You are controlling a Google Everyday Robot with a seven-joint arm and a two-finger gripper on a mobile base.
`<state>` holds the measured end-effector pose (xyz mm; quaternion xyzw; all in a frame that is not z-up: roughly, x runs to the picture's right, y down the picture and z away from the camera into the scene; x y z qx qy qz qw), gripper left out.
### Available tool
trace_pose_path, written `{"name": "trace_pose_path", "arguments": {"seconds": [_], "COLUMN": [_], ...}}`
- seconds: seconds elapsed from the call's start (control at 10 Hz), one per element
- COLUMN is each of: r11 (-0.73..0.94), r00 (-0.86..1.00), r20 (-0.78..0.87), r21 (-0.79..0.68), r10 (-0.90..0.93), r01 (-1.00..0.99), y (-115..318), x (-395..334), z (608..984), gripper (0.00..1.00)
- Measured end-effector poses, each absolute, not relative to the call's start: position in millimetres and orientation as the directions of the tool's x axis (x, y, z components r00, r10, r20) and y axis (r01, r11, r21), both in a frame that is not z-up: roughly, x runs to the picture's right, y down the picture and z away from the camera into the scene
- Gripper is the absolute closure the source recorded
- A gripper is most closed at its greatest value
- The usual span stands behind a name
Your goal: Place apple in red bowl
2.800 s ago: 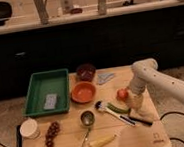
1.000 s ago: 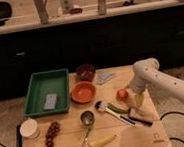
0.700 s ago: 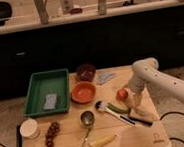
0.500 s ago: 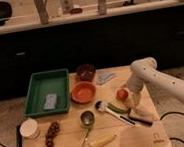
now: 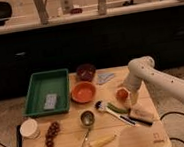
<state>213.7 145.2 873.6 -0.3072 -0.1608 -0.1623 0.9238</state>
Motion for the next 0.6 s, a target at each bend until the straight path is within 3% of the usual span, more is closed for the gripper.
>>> {"name": "trace_pose_path", "arguments": {"seconds": [0.1, 0.3, 0.4, 0.5, 0.6], "r11": [0.758, 0.751, 0.746, 0.744, 0.746], "r00": [0.891, 0.879, 0.873, 0.871, 0.87], "r20": [0.405, 0.427, 0.441, 0.448, 0.453], "r21": [-0.51, -0.503, -0.505, -0.507, -0.506], "r10": [-0.205, -0.214, -0.209, -0.204, -0.197], "r01": [0.406, 0.427, 0.434, 0.435, 0.433], "y": [144.6, 145.1, 148.4, 149.6, 150.2], "x": [212.5, 207.9, 206.8, 206.8, 207.3], "z": [872.5, 871.4, 872.3, 872.5, 872.8], "gripper": [0.21, 0.37, 0.56, 0.67, 0.85]}}
